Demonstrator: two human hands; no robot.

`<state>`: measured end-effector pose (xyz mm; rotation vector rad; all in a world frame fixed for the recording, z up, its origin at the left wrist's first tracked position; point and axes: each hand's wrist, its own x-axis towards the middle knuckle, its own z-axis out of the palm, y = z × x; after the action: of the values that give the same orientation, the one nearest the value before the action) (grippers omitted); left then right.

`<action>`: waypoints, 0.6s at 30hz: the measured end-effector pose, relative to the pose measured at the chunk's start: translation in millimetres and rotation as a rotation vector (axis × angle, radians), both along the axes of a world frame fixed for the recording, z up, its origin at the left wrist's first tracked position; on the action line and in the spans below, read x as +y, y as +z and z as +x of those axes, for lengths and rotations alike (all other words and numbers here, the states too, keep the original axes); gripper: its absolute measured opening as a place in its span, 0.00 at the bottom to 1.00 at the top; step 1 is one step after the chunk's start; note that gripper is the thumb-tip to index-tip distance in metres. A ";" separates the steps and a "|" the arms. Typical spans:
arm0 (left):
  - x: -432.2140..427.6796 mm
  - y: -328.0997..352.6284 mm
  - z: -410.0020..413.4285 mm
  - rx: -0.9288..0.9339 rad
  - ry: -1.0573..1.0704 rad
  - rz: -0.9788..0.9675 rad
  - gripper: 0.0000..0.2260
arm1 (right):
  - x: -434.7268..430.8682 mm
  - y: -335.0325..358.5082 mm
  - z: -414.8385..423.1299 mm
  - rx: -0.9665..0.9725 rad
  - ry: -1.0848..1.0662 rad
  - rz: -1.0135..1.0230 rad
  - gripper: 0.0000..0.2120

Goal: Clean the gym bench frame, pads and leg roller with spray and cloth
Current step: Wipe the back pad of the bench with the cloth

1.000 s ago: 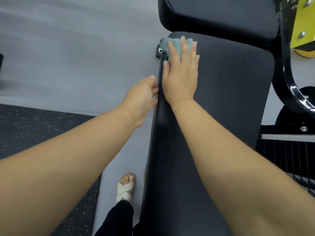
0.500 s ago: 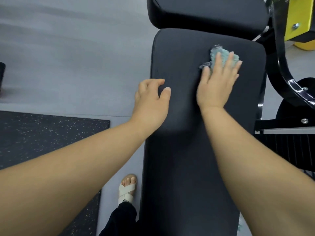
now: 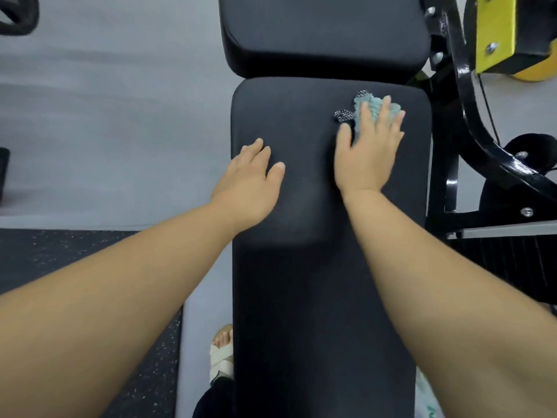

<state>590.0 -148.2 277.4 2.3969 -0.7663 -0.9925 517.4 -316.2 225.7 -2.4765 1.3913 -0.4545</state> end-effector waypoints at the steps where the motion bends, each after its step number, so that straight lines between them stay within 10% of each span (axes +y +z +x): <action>1: -3.7 1.7 -1.1 -0.019 0.016 0.015 0.23 | 14.5 0.8 18.1 -0.030 0.023 -0.002 0.25; 8: -18.9 2.5 -11.8 -0.199 0.086 0.074 0.21 | 10.0 -6.0 35.8 -0.097 0.434 -0.164 0.15; 15: -19.6 -7.2 -31.5 -0.276 0.008 0.205 0.32 | -48.2 0.9 5.1 -0.135 -0.126 0.024 0.14; 18: -25.5 -11.7 -38.5 -0.330 -0.002 0.245 0.35 | -2.7 -0.9 43.8 -0.173 0.082 -0.045 0.14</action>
<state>551.5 -173.8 265.7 2.8182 -0.7964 -0.7347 561.2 -318.9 224.9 -2.4523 1.2201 -0.6707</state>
